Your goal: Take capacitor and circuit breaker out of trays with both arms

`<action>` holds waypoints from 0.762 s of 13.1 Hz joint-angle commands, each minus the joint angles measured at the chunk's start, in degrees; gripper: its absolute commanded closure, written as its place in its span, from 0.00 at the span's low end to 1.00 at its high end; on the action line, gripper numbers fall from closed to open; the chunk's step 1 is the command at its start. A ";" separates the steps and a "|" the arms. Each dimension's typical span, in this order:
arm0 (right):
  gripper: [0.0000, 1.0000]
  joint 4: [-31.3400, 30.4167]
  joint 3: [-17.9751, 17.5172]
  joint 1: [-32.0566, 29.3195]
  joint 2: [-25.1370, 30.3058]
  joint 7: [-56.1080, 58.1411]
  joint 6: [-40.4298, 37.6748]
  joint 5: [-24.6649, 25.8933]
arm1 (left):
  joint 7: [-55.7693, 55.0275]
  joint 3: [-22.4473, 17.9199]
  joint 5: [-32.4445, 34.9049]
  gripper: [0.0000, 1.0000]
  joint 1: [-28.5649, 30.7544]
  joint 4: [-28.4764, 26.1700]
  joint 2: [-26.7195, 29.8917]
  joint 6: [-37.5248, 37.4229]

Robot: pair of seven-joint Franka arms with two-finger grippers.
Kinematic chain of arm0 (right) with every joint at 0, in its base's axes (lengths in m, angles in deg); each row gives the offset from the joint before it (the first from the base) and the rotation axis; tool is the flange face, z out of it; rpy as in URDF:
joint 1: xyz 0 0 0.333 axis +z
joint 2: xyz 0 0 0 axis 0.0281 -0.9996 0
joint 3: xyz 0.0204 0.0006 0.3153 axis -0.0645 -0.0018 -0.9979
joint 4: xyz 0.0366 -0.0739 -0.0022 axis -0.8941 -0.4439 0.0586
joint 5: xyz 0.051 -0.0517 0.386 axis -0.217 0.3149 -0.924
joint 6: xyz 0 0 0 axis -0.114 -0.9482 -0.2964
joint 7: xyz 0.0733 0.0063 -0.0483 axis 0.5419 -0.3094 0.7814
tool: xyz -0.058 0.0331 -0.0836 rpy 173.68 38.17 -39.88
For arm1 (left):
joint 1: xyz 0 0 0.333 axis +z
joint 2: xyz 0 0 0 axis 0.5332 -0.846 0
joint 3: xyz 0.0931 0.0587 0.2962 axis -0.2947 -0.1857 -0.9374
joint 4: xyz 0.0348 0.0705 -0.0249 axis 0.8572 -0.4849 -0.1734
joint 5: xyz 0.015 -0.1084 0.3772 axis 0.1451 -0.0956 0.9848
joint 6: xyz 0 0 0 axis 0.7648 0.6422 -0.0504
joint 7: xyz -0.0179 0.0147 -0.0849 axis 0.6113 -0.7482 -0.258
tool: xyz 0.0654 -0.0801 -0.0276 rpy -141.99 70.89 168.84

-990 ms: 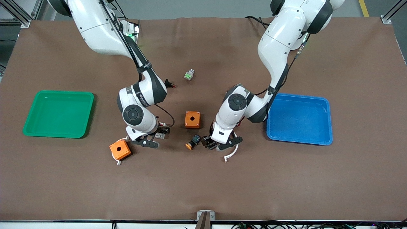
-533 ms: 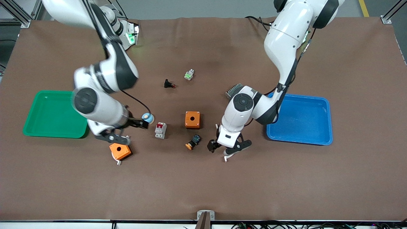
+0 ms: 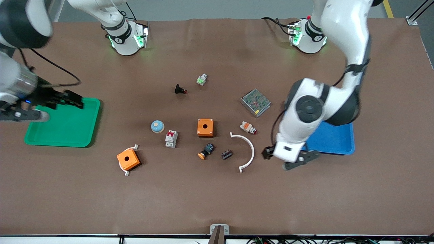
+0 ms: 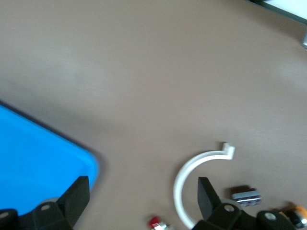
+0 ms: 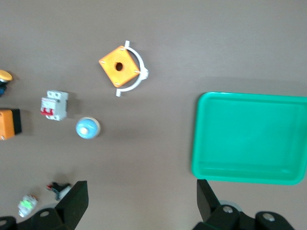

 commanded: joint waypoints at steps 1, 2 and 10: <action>0.00 -2.60 -0.99 -3.51 5.28 3.05 -2.18 0.98 | 5.82 0.52 0.35 0.01 3.71 -2.20 6.11 -6.82; 0.00 -3.73 -0.99 -4.56 6.42 3.32 -2.28 0.98 | 12.20 0.53 0.09 0.01 4.95 -2.20 7.78 -9.89; 0.00 -11.13 -0.99 -5.97 13.73 3.41 1.76 1.07 | 37.31 0.61 -1.39 0.00 17.25 -3.24 21.22 -21.51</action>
